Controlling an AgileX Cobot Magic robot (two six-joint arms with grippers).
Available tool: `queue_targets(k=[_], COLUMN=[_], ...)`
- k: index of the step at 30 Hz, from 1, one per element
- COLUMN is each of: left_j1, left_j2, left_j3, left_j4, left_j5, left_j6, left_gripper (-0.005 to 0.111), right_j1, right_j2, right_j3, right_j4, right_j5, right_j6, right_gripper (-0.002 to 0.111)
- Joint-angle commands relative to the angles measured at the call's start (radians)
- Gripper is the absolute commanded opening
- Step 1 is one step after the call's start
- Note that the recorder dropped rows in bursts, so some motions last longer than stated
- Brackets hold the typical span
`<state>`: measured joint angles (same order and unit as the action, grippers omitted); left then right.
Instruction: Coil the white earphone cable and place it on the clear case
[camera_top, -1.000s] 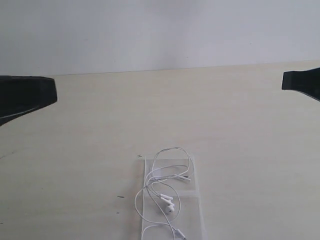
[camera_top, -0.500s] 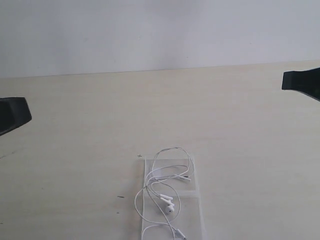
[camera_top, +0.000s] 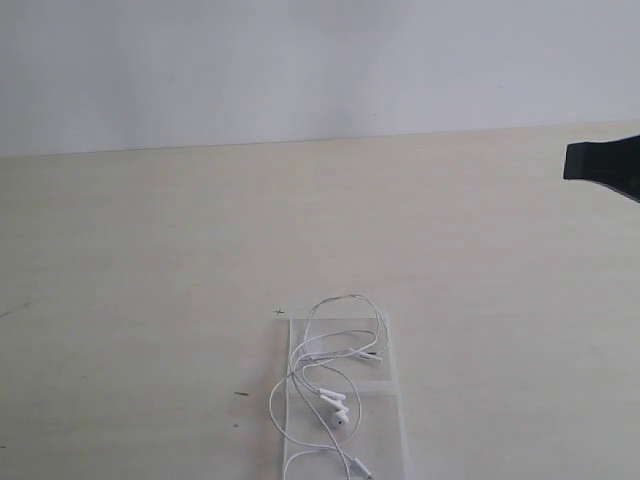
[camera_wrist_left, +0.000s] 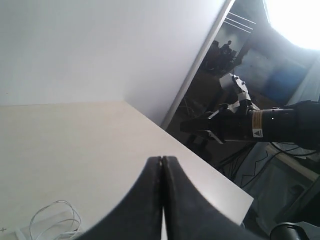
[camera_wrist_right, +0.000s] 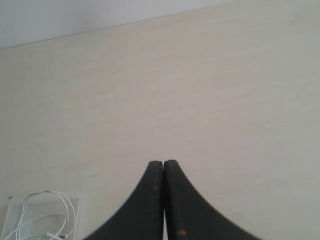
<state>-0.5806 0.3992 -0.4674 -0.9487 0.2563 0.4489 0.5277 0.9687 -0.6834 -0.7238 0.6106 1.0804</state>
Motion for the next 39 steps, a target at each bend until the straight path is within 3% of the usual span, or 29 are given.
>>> queue_targets(k=[1,16,23,26,39], left_j1=[0.004,0.025,0.394,0.507,0.684], left_j2=[-0.008,-0.042,-0.202,-0.254,-0.364], left_j3=[0.002,0.002,0.002,0.002,0.002], left_j4=[-0.004,0.056,0.066,0.127,0.134], left_j5=[0.007,-0.078,-0.026,0.025,0.058], left_j6=[0.013,0.159,0.283,0.293,0.344], left_gripper=[0.0,0.0,0.0,0.0,0.0], right_j1=[-0.005,-0.005,-0.005,-0.005,-0.005], right_j2=[-0.003,-0.003,-0.003,-0.003,-0.003], right_j3=[-0.002,-0.002,-0.002,-0.002,-0.002], right_j4=[-0.009,-0.009,-0.009,-0.009,-0.004], right_j5=[-0.006,-0.006,-0.006,-0.006,-0.006], right_j6=[-0.007,-0.007,-0.007,-0.007,-0.007], right_gripper=[0.0,0.0,0.0,0.0,0.0])
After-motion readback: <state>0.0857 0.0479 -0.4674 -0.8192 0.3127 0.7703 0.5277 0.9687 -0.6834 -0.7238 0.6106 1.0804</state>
